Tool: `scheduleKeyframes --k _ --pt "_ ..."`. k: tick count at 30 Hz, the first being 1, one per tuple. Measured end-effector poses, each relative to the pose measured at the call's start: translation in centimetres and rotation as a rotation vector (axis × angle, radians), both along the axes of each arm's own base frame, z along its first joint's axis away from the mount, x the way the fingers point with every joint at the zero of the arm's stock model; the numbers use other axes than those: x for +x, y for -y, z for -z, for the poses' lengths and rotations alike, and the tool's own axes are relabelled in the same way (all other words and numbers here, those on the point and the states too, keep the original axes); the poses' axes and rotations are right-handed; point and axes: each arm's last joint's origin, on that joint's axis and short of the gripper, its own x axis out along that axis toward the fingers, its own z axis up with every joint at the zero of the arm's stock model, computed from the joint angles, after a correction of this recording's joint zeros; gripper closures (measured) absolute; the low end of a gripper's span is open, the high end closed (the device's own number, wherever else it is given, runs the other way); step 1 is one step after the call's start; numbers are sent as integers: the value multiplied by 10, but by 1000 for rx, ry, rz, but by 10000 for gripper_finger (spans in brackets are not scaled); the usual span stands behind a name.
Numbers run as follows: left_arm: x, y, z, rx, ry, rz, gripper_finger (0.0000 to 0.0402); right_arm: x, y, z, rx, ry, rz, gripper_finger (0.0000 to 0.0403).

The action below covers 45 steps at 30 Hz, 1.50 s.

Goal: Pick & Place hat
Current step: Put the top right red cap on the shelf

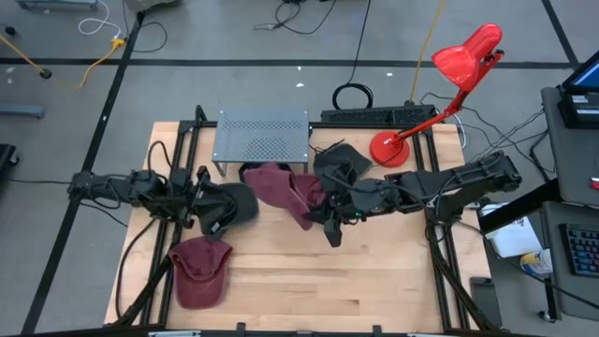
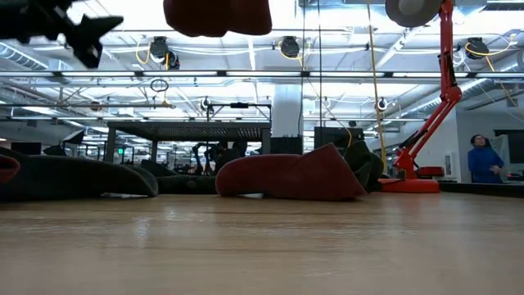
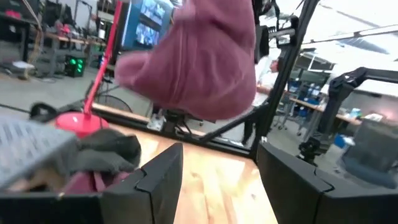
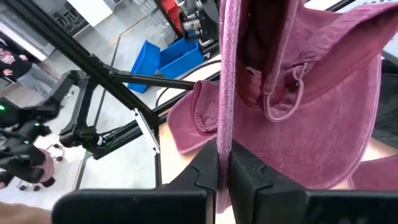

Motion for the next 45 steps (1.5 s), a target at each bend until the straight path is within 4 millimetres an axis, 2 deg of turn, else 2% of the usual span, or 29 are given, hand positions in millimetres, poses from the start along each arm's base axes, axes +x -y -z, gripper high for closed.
scheduleKeyframes --k 13,18,23,26,33,39,45 --pt "31 4 -98 183 -97 -51 190 -1 -4 0 52 -13 -141 392" --pt "47 7 -123 256 -132 -62 190 -1 -5 0 64 -16 -168 392" --pt "58 9 -137 297 -220 -50 190 -6 -4 -5 66 -4 -181 392" --pt "61 11 -143 312 -282 -27 190 -16 -1 -15 51 34 -199 392" --pt "68 18 -151 341 -303 13 190 -33 5 -33 51 104 -199 392" --pt "83 23 -152 345 -274 12 190 -35 5 -34 49 103 -204 392" --pt "88 21 -152 337 -274 -110 190 -36 4 -34 49 98 -209 392"
